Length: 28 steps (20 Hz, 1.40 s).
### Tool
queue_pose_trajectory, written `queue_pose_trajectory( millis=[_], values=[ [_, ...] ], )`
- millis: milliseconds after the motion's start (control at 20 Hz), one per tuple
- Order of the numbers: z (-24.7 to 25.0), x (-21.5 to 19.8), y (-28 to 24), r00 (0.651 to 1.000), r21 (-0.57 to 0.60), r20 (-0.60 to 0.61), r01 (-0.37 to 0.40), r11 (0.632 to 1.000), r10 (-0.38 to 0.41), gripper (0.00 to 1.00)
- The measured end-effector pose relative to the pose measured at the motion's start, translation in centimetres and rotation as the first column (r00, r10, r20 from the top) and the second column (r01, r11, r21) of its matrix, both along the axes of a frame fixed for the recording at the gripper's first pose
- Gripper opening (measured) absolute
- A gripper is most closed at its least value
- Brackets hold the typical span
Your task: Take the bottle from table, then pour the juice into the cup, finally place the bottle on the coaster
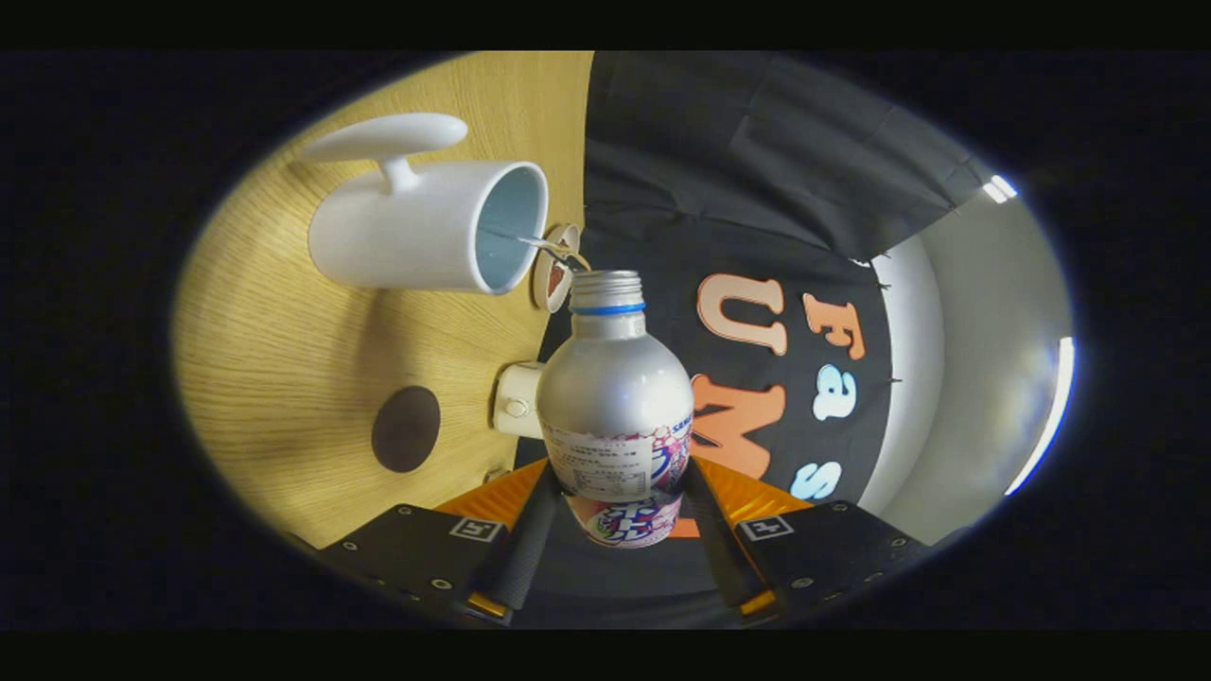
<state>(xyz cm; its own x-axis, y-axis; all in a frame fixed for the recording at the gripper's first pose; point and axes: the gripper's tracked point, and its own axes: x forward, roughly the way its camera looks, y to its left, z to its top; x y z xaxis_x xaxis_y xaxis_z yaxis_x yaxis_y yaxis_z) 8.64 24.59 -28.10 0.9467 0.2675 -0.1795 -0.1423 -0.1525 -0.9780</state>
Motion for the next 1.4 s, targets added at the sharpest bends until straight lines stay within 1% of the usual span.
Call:
queue_pose_trajectory(
  millis=[600, 1250, 1400],
  values=[
    [0.6, 0.3, 0.1, 0.999, -0.032, 0.041, -0.014, 0.999, 0.016, 0.75],
    [1.1, 1.0, 0.2, 0.998, -0.07, 0.057, -0.036, 0.997, 0.04, 0.75],
    [1.0, 0.6, 0.2, 0.997, -0.075, 0.063, -0.039, 0.996, 0.044, 0.75]
  ],
)
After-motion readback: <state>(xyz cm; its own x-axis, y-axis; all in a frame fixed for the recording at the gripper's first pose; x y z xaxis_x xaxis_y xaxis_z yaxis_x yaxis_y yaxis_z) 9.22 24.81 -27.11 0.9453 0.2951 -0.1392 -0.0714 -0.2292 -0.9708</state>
